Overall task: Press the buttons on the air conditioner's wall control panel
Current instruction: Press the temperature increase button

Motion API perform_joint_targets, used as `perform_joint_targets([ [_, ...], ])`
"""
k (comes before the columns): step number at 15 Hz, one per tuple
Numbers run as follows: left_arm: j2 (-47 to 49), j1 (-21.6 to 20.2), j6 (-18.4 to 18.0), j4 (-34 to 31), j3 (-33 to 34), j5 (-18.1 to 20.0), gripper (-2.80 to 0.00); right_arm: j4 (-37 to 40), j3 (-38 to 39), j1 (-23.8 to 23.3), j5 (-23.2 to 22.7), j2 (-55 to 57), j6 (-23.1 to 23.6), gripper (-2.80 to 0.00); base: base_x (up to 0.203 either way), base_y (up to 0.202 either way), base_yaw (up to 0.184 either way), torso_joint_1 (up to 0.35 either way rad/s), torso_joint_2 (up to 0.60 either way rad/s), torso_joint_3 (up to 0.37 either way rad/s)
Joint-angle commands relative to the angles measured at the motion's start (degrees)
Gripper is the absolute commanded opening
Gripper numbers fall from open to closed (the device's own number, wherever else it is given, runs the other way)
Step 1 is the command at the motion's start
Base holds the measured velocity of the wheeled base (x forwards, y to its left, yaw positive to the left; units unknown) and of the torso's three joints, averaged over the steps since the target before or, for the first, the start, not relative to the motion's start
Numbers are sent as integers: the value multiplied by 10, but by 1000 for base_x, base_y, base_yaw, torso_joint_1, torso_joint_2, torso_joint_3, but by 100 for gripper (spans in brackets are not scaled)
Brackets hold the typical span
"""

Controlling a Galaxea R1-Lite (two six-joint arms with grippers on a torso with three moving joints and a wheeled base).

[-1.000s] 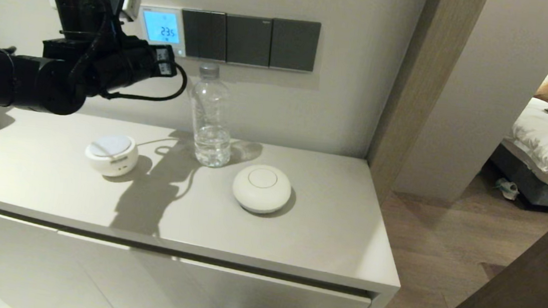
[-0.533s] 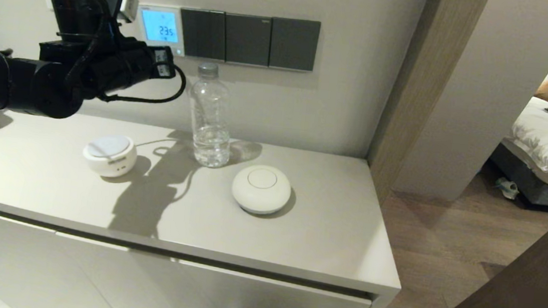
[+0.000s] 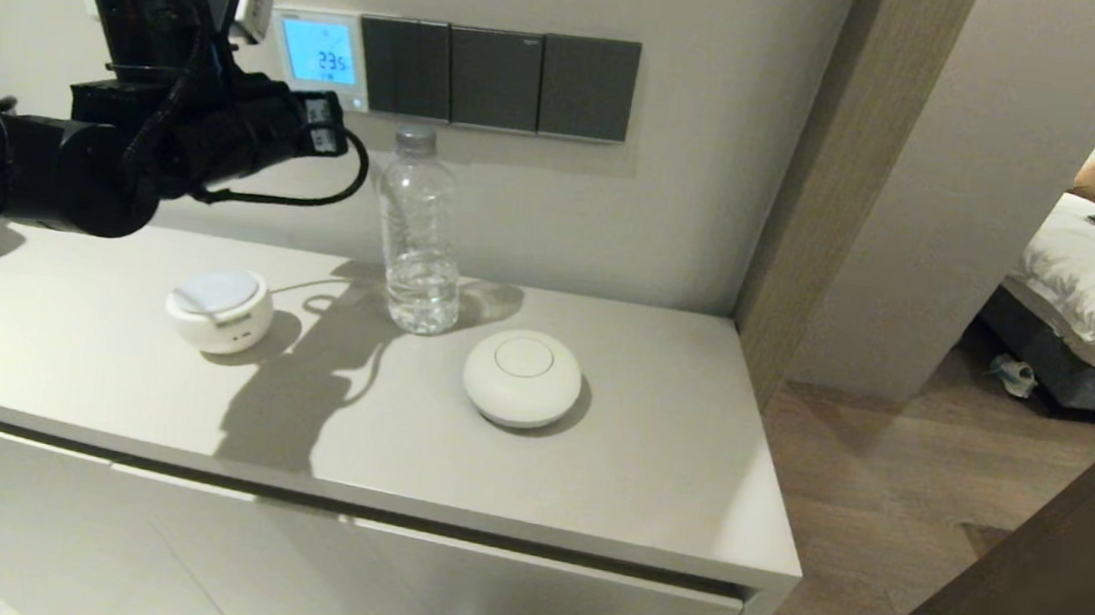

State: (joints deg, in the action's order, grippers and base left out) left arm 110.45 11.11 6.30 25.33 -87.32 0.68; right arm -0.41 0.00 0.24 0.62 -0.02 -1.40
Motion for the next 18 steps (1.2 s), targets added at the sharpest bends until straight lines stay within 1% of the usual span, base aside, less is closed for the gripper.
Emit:
perform_joint_targets([
  [1, 7, 0, 0, 2, -7, 0, -280, 0, 2, 0, 0, 0, 0, -280, 0, 0, 0, 0, 0, 0],
  [7, 30, -1, 0, 0, -25, 0, -280, 0, 2, 0, 0, 0, 0, -280, 0, 0, 0, 0, 0, 0],
  [11, 23, -2, 1, 1, -23, 0, -280, 0, 1, 0, 0, 0, 0, -280, 0, 0, 0, 0, 0, 0],
  [16, -24, -1, 1, 2, 10, 0, -280, 0, 2, 0, 0, 0, 0, -280, 0, 0, 0, 0, 0, 0],
  [18, -66, -1, 0, 2, 42, 0, -280, 0, 2, 0, 0, 0, 0, -280, 0, 0, 0, 0, 0, 0],
])
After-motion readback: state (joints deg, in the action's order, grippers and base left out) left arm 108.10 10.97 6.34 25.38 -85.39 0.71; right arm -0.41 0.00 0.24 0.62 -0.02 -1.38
